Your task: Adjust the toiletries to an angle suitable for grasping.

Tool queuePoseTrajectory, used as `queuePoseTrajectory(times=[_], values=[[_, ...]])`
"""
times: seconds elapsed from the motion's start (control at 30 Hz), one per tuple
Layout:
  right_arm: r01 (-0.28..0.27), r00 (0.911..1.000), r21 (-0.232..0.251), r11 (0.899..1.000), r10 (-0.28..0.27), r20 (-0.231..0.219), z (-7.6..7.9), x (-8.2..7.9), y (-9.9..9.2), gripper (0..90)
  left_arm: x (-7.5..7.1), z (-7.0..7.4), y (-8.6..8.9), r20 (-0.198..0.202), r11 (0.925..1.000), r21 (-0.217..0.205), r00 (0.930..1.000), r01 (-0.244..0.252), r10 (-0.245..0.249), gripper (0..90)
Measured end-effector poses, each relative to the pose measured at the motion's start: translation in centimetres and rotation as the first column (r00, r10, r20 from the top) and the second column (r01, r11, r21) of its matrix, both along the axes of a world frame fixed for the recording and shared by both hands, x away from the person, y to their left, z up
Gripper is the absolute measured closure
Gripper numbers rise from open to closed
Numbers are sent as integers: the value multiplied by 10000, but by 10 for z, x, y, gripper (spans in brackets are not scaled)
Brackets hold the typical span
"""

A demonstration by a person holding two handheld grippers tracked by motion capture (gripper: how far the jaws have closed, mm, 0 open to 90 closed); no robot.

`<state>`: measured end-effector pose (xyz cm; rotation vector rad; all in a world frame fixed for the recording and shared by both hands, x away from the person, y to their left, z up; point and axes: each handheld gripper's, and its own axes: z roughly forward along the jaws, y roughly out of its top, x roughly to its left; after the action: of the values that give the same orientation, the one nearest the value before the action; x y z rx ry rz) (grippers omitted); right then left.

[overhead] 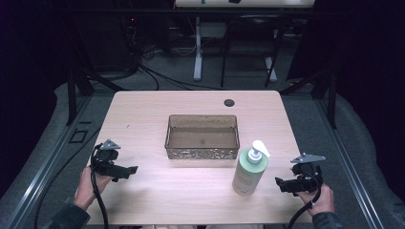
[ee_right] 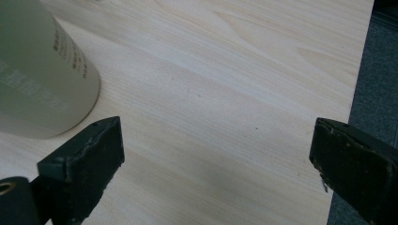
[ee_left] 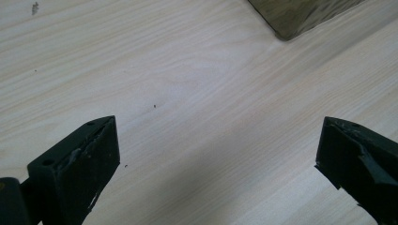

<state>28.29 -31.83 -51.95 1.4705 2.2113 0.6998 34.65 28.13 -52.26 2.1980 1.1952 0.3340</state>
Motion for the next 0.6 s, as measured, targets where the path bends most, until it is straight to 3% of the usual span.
queuePoseTrajectory(times=[0.6], values=[[-1108, 9933, 508, 9925, 1088, 393, 12, -21, 24, 29, 0, -1, -1, -51, 9999, 43, 9999, 146, -146, 1]])
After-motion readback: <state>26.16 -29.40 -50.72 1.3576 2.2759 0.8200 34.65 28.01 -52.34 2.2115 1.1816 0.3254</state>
